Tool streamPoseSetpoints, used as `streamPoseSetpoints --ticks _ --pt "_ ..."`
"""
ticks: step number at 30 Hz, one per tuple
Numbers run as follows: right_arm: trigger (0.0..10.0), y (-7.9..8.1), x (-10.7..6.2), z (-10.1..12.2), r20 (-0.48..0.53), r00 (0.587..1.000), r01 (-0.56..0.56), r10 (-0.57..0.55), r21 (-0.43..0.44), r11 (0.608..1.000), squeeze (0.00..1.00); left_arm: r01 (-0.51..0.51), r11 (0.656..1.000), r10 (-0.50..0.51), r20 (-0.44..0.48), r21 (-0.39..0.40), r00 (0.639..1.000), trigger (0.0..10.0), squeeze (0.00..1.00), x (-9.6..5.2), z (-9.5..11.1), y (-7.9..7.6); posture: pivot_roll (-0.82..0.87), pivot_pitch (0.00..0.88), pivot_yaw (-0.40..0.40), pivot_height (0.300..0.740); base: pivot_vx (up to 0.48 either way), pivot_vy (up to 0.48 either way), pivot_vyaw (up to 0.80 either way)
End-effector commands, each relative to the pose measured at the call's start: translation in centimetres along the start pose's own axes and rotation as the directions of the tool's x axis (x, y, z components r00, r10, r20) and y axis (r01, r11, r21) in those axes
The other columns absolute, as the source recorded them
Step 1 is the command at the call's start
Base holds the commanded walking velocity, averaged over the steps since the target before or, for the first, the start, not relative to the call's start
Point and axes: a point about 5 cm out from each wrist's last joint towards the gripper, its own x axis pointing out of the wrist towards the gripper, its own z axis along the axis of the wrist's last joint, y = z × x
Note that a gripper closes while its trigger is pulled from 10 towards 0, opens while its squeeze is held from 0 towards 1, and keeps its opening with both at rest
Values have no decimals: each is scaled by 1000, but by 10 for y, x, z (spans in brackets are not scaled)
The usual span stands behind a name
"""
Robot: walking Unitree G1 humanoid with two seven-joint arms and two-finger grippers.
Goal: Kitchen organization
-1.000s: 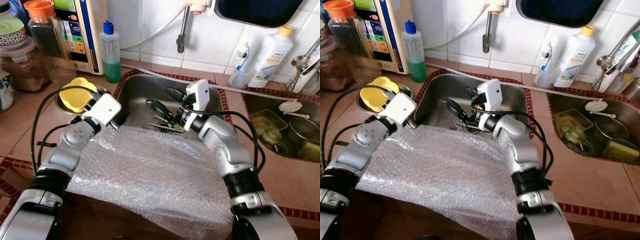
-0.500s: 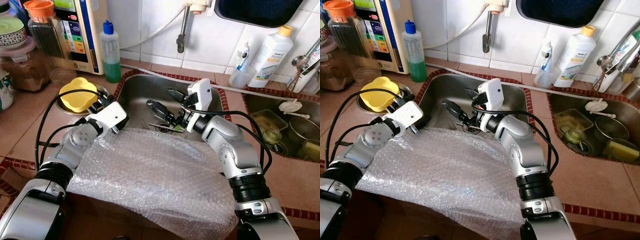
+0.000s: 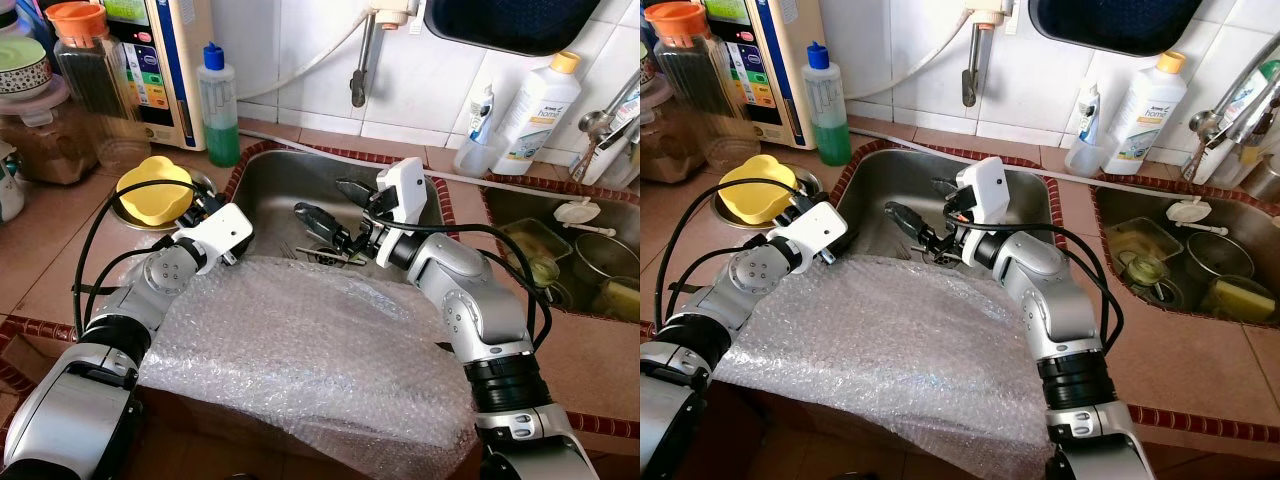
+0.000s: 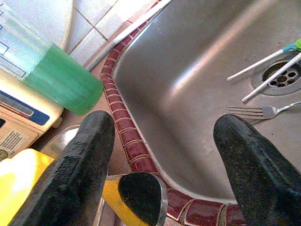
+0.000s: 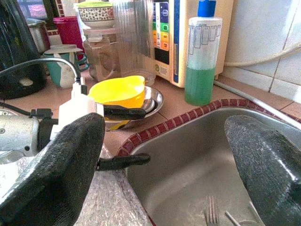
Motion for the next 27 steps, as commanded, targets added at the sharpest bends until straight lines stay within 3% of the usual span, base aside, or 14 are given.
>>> streamPoseSetpoints --ticks 1,15,27 --pt "10000 1 -2 4 7 1000 -9 9 -10 1000 0 -21 999 19 -66 -26 998 0 0 -3 -12 3 70 39 -77 740 0 0 0" --pt "10000 -1 0 5 13 1000 28 -28 -4 1000 0 -49 998 46 -64 -38 997 0 0 -3 -11 6 74 37 -86 740 0 0 0" --pt "10000 -7 3 9 46 995 88 -86 -54 995 0 -91 995 91 -22 -30 996 0 0 -2 -4 14 76 34 -91 740 0 0 0"
